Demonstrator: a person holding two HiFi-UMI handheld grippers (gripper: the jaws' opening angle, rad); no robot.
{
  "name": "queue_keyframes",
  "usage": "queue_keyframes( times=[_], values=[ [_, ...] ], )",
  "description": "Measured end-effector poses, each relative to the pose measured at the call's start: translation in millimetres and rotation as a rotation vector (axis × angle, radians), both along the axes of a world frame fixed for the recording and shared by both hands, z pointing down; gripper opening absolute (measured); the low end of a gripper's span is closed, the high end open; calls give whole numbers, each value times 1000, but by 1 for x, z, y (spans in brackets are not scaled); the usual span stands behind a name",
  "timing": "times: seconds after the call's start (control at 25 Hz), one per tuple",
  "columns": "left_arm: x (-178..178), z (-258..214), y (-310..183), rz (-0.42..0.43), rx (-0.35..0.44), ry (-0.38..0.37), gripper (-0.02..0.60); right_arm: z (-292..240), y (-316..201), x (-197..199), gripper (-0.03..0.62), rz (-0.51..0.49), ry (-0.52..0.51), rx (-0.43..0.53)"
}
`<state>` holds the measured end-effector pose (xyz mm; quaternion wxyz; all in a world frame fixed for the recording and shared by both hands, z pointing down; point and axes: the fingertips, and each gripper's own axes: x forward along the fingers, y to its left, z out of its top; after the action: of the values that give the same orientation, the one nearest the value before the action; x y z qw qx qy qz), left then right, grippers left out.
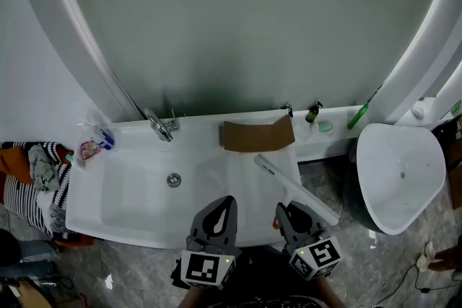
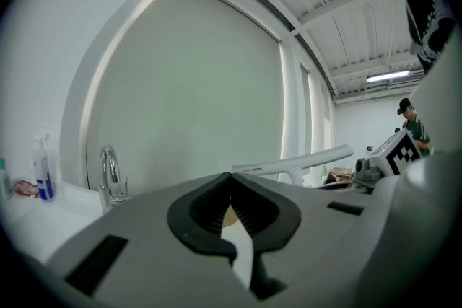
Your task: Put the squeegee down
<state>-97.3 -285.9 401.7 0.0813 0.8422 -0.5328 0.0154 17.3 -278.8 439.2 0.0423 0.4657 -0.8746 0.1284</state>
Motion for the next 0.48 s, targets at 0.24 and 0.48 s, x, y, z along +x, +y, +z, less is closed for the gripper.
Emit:
queue_keyframes(
  times=[0.24, 0.48],
  values=[
    [-4, 3, -3, -13, 4, 4, 6, 22, -13, -8, 51, -51, -68, -80],
    [5, 4, -15, -11, -8, 2, 5, 89, -63, 3, 51, -47, -200, -308]
  ],
)
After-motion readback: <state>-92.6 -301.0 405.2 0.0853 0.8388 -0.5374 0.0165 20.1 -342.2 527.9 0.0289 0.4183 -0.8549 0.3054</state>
